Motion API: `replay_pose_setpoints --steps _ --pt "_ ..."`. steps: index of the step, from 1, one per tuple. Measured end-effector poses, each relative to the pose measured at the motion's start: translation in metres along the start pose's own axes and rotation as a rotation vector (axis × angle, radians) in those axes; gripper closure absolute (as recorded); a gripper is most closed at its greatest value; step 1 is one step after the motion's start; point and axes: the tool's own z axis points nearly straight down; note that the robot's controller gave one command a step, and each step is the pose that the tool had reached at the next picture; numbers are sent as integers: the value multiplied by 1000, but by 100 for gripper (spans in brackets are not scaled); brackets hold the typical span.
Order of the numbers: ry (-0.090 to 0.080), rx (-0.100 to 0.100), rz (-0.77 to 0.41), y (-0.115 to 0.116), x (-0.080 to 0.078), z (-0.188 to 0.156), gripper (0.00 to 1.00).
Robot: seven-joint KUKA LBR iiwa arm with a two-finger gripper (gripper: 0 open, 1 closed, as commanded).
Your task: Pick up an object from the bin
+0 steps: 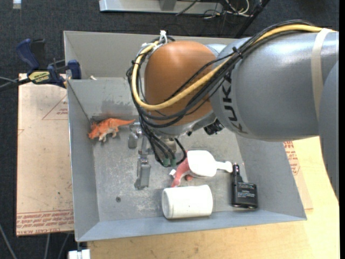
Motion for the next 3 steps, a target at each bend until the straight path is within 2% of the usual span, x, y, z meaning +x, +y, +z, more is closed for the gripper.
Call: replay_pose_setpoints --steps 1,2,3 --pt "-8 -2 5 -1 -2 -5 0" --pt "-13 -3 -76 11 -26 31 0" --pt "-14 -2 -289 9 -102 65 0"
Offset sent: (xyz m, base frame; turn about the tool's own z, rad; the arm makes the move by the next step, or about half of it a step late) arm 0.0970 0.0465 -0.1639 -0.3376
